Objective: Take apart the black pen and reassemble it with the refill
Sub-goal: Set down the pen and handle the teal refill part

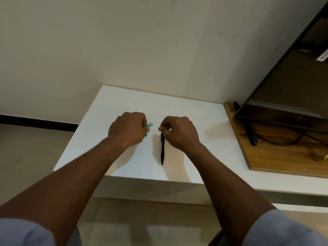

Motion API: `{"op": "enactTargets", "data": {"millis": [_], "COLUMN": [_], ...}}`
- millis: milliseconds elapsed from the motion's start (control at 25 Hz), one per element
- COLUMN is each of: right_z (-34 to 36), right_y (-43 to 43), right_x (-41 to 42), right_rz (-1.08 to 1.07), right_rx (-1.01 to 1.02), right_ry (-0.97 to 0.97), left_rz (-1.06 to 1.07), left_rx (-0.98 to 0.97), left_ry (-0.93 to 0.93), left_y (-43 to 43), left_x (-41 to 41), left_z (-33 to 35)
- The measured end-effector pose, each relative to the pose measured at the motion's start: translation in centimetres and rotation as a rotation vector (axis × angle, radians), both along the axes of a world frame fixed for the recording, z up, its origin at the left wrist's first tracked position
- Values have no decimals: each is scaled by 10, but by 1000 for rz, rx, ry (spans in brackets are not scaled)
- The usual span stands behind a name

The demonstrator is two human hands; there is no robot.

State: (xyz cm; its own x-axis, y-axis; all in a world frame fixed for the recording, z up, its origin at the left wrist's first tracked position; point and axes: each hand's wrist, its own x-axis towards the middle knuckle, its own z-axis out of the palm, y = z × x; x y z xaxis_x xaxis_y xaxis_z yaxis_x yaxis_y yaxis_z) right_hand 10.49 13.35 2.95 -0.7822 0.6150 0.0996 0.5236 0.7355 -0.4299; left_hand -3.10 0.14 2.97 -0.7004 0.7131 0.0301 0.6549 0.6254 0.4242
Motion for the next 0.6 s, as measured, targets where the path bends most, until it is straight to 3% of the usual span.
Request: {"op": "enactTargets", "data": {"millis": [320, 600], "right_z": [11, 20], "right_y": [-1, -1], "right_x": [-1, 0], "right_rz": [-27, -88], "right_rx": [-512, -628], "right_ry": [176, 302], "left_rz": [-71, -49], "left_rx": [47, 170], "left_ry": [-22, -31], "left_y": [0, 2], "left_x": [5, 7], "left_z": [6, 8]}}
